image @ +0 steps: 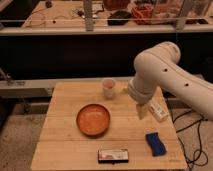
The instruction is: Move the arm in a circular motion
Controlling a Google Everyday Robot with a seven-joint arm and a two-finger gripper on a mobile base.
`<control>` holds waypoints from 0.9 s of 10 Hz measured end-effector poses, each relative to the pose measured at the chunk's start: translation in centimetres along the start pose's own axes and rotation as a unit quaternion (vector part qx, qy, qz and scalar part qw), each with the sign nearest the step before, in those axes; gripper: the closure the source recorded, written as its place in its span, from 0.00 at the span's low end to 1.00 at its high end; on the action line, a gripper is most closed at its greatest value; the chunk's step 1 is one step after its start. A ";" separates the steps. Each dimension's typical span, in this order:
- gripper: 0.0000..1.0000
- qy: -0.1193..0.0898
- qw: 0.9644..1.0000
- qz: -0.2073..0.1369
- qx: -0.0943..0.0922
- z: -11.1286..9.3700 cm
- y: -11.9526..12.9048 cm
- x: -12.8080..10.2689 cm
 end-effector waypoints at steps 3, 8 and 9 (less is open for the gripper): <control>0.20 0.002 0.999 -0.046 0.005 1.7 -5.4 1.0; 0.20 0.017 1.000 -0.012 0.002 4.8 -7.7 9.8; 0.20 0.018 1.000 0.005 -0.005 5.6 -6.9 11.8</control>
